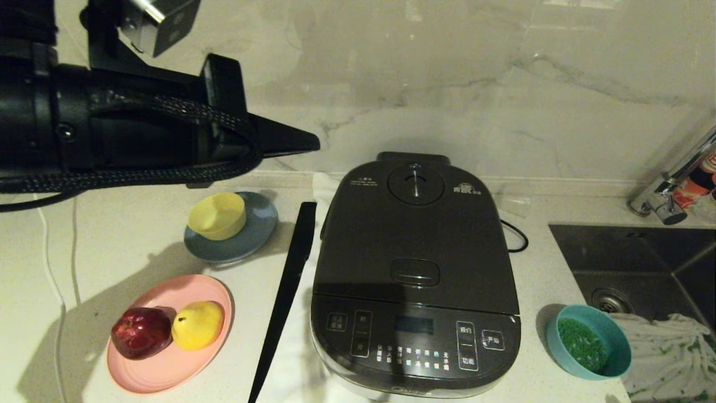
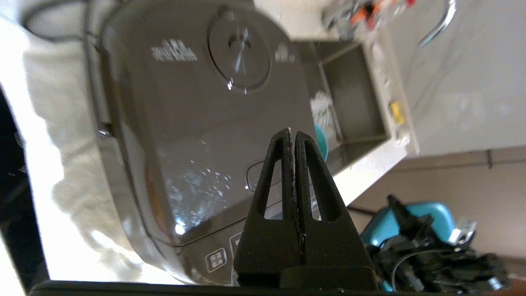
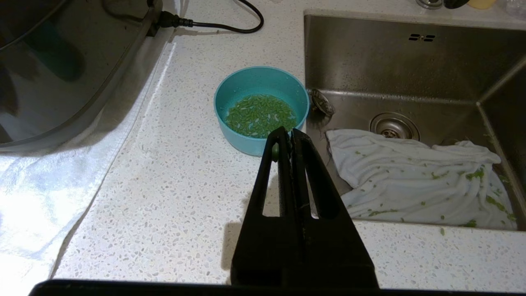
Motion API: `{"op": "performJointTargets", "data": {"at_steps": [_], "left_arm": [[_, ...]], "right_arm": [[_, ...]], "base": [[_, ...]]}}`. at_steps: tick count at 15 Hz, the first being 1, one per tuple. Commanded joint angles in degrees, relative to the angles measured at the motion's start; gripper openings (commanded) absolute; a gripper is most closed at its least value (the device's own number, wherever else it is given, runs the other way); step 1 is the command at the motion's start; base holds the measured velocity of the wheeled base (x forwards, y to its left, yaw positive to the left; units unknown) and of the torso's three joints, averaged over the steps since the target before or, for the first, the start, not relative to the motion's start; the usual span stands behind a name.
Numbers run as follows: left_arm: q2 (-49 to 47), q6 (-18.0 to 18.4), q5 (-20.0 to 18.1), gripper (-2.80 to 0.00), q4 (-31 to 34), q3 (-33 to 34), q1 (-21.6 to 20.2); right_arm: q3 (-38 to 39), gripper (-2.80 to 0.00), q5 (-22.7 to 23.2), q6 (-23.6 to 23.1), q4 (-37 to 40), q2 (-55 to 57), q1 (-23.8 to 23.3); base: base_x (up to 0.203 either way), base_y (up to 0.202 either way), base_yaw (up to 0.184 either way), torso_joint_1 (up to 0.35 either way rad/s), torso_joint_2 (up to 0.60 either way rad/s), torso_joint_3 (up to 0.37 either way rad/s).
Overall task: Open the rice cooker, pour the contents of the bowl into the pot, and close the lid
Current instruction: Open the rice cooker
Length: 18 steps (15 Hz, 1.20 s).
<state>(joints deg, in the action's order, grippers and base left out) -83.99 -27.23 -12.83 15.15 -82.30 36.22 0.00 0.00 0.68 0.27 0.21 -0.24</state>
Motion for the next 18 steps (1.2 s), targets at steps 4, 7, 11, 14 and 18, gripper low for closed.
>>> {"op": "performJointTargets", "data": {"at_steps": [4,7,11,14,18], "left_arm": [[-9.19,-0.73,5.94,-2.80,-1.23,0.38,7.65],[-11.19,-1.17,9.75,-2.80,-3.87,0.58,11.94],[-13.49,-2.86,11.18,-2.80,-8.45,2.73,12.79],[-16.52,-3.11,13.97,-2.80,-10.73,2.93,15.09],[-18.05,-3.09,17.67,-2.80,-10.84,3.02,15.98]], "right_arm": [[0.00,-2.80,0.00,0.03,0.00,-0.03,-0.02],[0.00,-2.80,0.00,-0.04,0.00,-0.03,-0.02],[0.00,-2.80,0.00,0.03,0.00,-0.03,-0.02],[0.00,-2.80,0.00,0.03,0.00,-0.03,-0.02],[0.00,-2.80,0.00,0.03,0.00,-0.03,-0.02]], "base": [[0.000,0.000,0.000,0.000,0.00,0.000],[0.000,0.000,0.000,0.000,0.00,0.000],[0.000,0.000,0.000,0.000,0.00,0.000],[0.000,0.000,0.000,0.000,0.00,0.000],[0.000,0.000,0.000,0.000,0.00,0.000]]}}
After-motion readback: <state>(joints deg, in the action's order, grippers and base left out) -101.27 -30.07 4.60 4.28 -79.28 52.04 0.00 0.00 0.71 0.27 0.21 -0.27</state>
